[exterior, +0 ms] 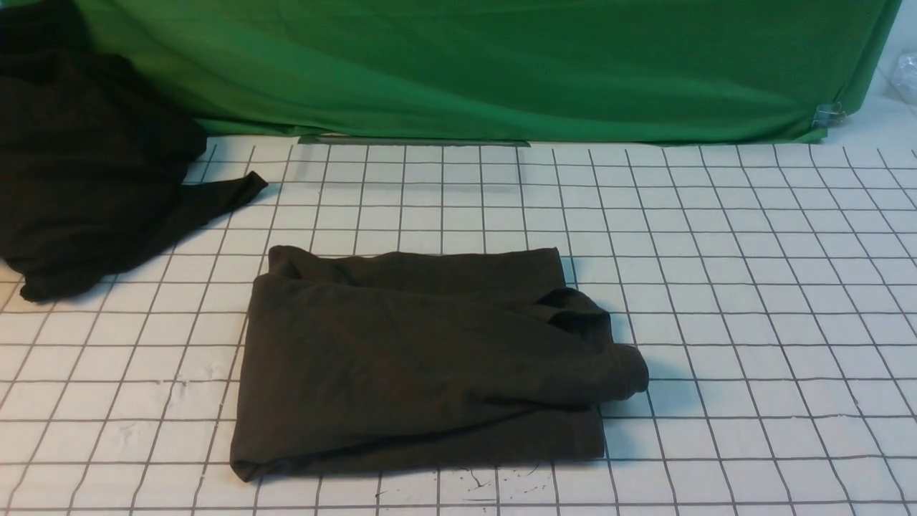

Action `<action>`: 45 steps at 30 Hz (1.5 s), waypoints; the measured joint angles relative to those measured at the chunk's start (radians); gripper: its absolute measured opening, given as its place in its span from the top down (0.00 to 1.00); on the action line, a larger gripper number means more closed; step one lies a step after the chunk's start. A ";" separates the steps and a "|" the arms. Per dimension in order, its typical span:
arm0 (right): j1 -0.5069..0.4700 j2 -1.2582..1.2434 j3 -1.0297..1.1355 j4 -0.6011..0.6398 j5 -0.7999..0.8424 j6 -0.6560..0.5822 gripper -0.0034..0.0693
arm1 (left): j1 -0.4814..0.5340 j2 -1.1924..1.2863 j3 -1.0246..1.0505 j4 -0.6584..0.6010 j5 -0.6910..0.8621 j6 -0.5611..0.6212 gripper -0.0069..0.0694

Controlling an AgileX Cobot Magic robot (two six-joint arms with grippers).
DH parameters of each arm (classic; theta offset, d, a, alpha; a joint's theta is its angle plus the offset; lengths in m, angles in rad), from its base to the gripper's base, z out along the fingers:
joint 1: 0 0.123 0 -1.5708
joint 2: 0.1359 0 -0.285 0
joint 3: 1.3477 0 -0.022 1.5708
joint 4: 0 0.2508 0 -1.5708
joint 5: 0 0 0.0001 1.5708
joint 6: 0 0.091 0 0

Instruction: Fold a long-sleeved shirt over a white checkered tablecloth.

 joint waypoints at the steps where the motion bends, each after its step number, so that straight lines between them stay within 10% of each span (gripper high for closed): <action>1: 0.000 0.000 0.000 0.000 0.008 0.000 0.85 | 0.022 -0.033 0.054 -0.001 -0.033 0.005 0.91; 10: 0.000 0.000 0.001 -0.003 0.066 0.000 0.82 | 0.065 -0.053 0.371 -0.049 -0.125 0.112 0.91; 45: 0.000 0.000 0.001 -0.039 0.203 -0.108 0.73 | 0.065 -0.054 0.375 -0.049 -0.143 0.108 0.90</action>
